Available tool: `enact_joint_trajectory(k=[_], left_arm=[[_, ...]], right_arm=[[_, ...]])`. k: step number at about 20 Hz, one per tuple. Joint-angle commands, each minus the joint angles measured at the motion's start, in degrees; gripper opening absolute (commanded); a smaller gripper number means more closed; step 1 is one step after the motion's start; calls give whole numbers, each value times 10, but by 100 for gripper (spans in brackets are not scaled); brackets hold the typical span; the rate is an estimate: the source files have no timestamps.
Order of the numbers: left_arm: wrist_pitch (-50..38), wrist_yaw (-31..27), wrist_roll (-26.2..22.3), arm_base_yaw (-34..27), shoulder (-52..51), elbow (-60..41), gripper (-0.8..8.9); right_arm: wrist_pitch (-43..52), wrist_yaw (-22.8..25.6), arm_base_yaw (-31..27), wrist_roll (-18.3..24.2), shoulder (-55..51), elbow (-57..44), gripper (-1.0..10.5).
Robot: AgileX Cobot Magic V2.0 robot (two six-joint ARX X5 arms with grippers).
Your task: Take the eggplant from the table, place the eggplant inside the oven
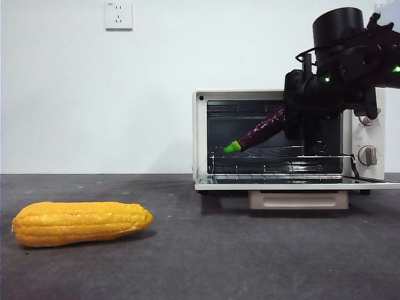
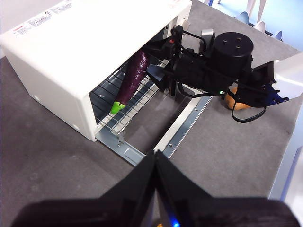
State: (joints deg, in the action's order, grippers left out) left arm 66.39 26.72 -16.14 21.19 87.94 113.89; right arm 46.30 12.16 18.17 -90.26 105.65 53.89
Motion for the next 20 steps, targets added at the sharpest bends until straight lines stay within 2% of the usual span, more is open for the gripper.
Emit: enact_joint_trajectory(k=[1, 6, 9, 16, 19, 20], left_arm=[[0, 3, -8, 2, -2, -6, -6], [2, 3, -8, 2, -2, -6, -6], [2, 3, -9, 2, -2, -6, -6], [2, 4, -9, 2, -2, -6, -6], [2, 4, -10, 2, -2, -6, -6], [2, 4, -10, 2, -2, -6, -6]], right_arm=[[-15, 0, 9, 21, 4, 6, 247], [-27, 10, 14, 19, 3, 6, 261], [-26, 0, 14, 21, 0, 6, 354], [-9, -8, 14, 24, -6, 6, 353], [20, -24, 17, 37, -10, 6, 351], [21, -24, 17, 56, -20, 6, 350]])
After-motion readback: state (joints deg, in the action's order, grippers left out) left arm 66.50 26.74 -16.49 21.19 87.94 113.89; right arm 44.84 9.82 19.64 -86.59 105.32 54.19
